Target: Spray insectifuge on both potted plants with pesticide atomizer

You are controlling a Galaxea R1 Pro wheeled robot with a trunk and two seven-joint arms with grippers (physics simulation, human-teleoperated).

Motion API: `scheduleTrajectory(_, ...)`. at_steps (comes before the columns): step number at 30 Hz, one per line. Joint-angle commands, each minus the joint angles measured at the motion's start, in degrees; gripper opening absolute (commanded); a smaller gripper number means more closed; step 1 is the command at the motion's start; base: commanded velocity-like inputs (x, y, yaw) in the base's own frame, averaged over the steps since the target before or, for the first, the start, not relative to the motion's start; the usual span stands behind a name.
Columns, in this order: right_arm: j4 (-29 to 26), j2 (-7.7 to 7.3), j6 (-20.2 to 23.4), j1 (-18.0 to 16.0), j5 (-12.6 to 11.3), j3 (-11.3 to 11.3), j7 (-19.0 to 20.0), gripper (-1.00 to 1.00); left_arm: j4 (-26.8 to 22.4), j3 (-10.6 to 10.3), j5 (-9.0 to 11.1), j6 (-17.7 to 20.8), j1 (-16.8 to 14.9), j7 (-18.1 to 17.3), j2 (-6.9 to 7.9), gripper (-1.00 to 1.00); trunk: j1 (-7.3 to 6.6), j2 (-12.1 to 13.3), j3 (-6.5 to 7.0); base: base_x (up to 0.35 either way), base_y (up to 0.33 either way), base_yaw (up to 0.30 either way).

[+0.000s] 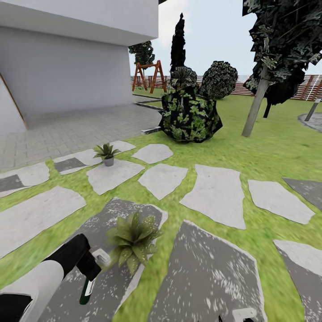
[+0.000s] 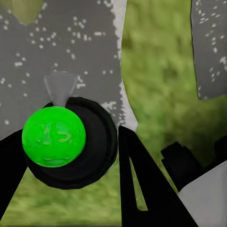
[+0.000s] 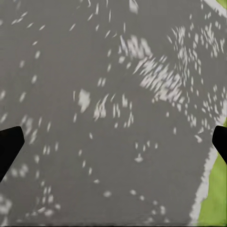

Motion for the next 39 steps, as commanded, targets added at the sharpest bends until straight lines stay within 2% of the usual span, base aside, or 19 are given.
scheduleTrajectory(1, 0.10, 0.01, -0.20, -0.05, 0.61, -0.34, -0.24, 1.00, -0.14, -0.12, -0.33, 0.17, 0.01, -0.44, 0.02, -1.00, -0.03, -0.02, -0.05, -0.216, 0.262, -0.015)
scheduleTrajectory(12, 0.06, 0.01, -0.22, -0.05, 0.61, -0.31, -0.24, 1.00, -0.24, -0.06, -0.27, 0.17, 0.01, -0.45, -0.07, -1.00, -0.03, -0.02, -0.05, -0.043, 0.322, -0.213)
scheduleTrajectory(21, 0.11, -0.16, -0.19, -0.05, 0.65, -0.36, -0.24, 1.00, 0.21, -0.11, -0.27, 0.10, 0.01, -0.45, -0.13, -1.00, -0.03, -0.02, -0.05, 0.000, 0.277, -0.021)
scheduleTrajectory(26, 0.06, 0.06, -0.19, -0.05, 0.61, -0.31, -0.24, 1.00, 0.45, -0.12, -0.30, -0.03, 0.01, -0.45, -0.11, -1.00, -0.03, -0.02, -0.05, 0.000, 0.065, -0.023)
scheduleTrajectory(31, 0.05, 0.10, -0.19, -0.05, 0.60, -0.36, -0.24, 1.00, 0.64, -0.12, -0.40, -0.15, 0.09, -0.45, 0.01, -1.00, -0.03, -0.02, -0.05, 0.000, 0.003, -0.234)
scheduleTrajectory(34, 0.10, 0.10, -0.19, -0.05, 0.60, -0.34, -0.24, 1.00, 0.49, -0.40, -0.82, -0.18, 1.68, -0.45, -0.06, -1.00, -0.03, -0.02, -0.05, 0.000, 0.000, -0.272)
scheduleTrajectory(39, 0.10, 0.10, -0.19, -0.05, 0.61, -0.30, -0.24, 1.00, -0.12, -0.29, -0.57, -0.18, 1.93, -0.47, 0.04, -1.00, -0.03, -0.02, -0.05, 0.000, 0.000, -0.146)
